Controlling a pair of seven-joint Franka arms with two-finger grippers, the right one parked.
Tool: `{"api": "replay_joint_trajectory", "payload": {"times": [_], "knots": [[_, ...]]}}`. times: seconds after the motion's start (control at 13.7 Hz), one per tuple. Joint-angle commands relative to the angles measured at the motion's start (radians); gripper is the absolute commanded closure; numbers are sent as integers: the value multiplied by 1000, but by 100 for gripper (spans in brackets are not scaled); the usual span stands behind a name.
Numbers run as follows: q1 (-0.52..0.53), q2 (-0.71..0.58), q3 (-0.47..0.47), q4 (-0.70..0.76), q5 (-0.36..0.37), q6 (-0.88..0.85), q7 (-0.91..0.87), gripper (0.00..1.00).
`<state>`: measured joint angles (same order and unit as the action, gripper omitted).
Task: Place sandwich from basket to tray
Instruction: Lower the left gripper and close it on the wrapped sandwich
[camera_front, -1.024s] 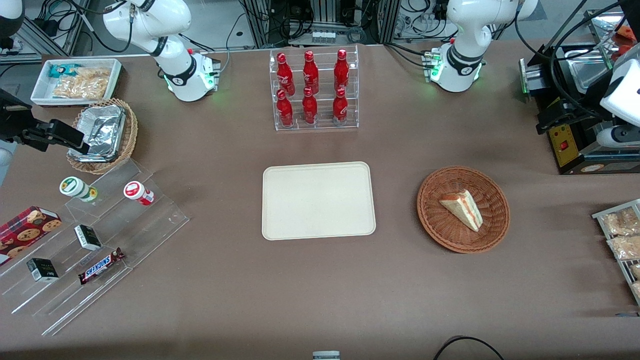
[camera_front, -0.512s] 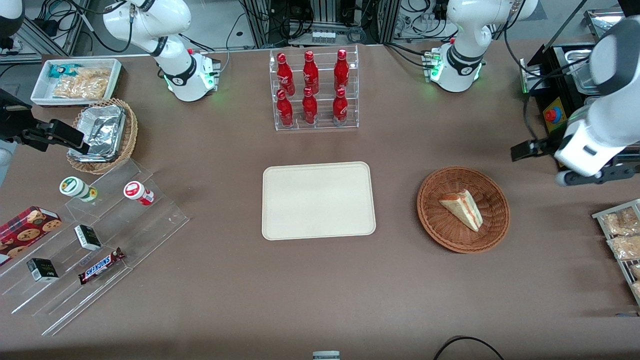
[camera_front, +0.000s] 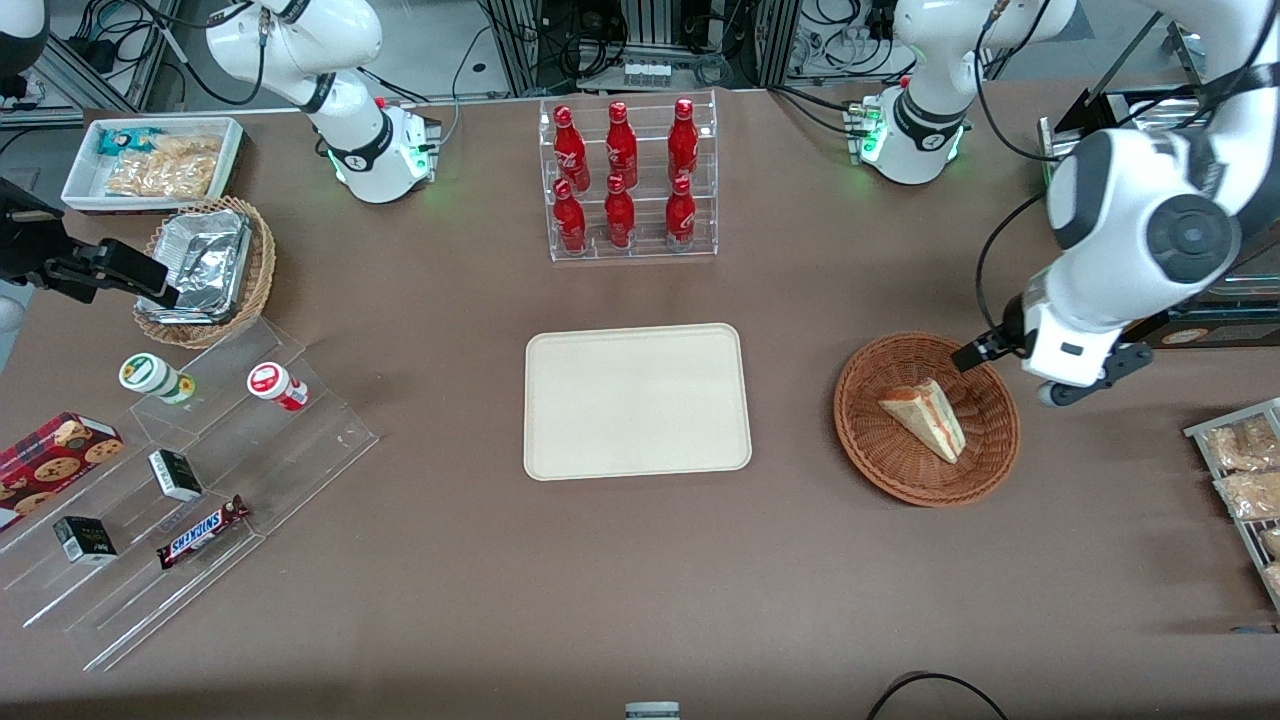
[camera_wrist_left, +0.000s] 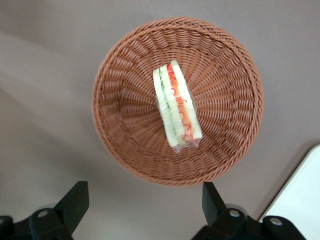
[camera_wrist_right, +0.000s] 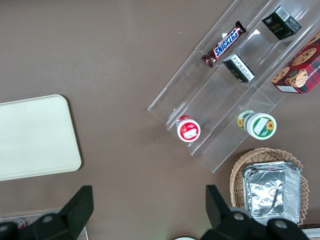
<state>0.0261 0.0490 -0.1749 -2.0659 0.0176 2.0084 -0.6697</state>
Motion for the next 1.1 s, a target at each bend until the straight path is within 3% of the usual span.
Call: {"api": "replay_joint_trajectory", "payload": {"times": [0.0,0.73,1.02], "knots": [[-6,-38,-12,-115,19,143,-146,0],[-6,132,-25,-151,19,398,-258,0],[-15,163,-23,-151,19,421,-269,0]]}}
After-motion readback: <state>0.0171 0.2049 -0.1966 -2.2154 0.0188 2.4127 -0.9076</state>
